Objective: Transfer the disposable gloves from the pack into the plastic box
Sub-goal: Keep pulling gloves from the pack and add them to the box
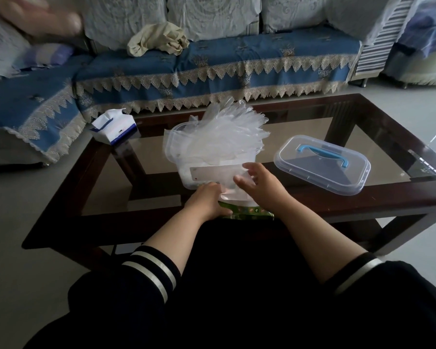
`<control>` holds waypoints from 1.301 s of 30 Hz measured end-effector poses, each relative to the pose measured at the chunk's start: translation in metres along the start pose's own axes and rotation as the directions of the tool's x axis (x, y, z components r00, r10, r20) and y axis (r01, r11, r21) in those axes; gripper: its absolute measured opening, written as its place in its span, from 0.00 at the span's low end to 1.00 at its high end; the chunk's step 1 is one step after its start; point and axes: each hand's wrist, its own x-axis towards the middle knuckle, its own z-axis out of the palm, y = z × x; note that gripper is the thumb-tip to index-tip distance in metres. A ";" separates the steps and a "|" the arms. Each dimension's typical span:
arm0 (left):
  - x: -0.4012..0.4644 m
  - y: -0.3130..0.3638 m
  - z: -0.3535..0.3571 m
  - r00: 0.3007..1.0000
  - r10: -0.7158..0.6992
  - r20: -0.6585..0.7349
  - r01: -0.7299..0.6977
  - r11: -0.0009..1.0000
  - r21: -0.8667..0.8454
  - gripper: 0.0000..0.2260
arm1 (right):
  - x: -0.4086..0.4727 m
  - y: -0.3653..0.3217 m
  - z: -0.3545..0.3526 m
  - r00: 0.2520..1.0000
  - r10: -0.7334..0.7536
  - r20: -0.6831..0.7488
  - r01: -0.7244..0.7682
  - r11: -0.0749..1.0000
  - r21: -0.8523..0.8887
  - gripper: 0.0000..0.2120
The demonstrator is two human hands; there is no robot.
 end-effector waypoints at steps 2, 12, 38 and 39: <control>0.001 -0.001 0.001 1.000 -0.024 0.003 0.024 0.999 -0.023 0.22 | 0.002 0.003 0.001 0.994 0.075 0.085 -0.069 0.996 -0.061 0.22; -0.002 0.000 -0.001 0.999 -0.043 0.004 0.042 0.993 0.112 0.27 | -0.011 -0.014 -0.022 0.998 -0.012 -0.068 0.064 0.513 0.856 0.03; -0.036 0.067 -0.090 0.964 0.202 -0.173 -0.265 0.784 -0.562 0.30 | -0.010 -0.002 -0.030 0.751 -0.323 0.576 -0.427 0.427 0.797 0.26; -0.037 0.065 -0.092 0.962 0.214 -0.172 -0.274 0.786 -0.555 0.28 | -0.008 0.000 -0.031 0.766 -0.310 0.563 -0.427 0.409 0.806 0.22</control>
